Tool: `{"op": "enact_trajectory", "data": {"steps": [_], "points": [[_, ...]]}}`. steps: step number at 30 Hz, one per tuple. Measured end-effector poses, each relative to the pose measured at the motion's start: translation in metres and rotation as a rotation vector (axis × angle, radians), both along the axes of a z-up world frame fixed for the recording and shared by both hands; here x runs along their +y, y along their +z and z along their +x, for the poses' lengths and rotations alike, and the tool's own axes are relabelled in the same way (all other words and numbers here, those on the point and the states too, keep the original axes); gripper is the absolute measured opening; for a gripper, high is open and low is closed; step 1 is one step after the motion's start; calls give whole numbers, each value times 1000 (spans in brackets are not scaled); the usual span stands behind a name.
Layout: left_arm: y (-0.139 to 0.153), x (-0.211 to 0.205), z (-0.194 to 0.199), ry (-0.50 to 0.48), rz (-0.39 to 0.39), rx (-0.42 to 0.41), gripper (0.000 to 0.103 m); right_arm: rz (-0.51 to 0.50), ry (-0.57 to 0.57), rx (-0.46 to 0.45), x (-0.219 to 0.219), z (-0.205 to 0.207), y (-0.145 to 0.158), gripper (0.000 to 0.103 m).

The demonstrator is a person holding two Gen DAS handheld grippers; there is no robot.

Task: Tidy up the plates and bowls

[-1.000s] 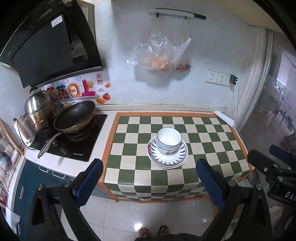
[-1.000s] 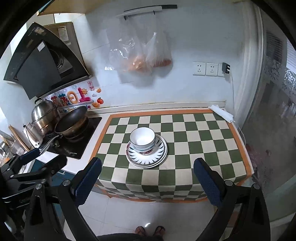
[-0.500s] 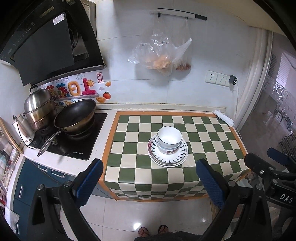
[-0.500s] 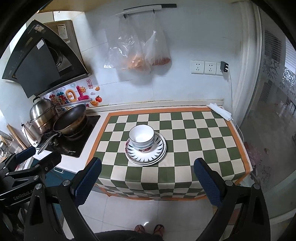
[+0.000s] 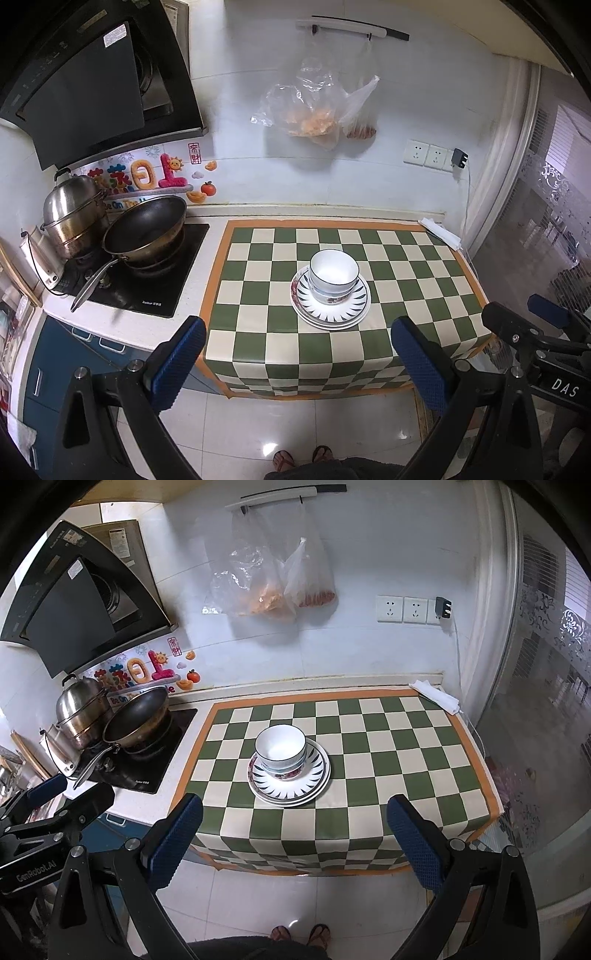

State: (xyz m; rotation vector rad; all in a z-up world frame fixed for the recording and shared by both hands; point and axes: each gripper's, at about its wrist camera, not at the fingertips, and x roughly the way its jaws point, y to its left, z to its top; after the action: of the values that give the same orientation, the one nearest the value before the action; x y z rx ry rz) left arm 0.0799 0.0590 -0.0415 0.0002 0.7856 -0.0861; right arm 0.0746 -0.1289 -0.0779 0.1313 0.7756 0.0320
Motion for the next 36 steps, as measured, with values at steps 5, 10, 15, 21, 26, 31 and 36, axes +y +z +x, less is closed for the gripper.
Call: {"op": "enact_trajectory", "data": {"steps": [5, 10, 15, 21, 26, 31, 36], "points": [[3, 4, -1, -3, -2, -8, 103, -1, -3, 3, 1, 0, -1, 102], [4, 6, 1, -6, -1, -10, 103, 0, -5, 0, 2, 0, 0, 102], [4, 7, 2, -6, -4, -8, 103, -1, -4, 0, 1, 0, 0, 102], [4, 10, 4, -8, -8, -5, 103, -9, -10, 0, 6, 2, -1, 102], [3, 10, 4, -6, -9, 1, 103, -12, -16, -1, 9, 6, -2, 102], [0, 12, 6, -5, -8, 4, 103, -9, -19, 3, 10, 8, -1, 102], [-5, 14, 8, -10, -13, 13, 103, -15, -21, 4, 11, 9, -2, 102]]}}
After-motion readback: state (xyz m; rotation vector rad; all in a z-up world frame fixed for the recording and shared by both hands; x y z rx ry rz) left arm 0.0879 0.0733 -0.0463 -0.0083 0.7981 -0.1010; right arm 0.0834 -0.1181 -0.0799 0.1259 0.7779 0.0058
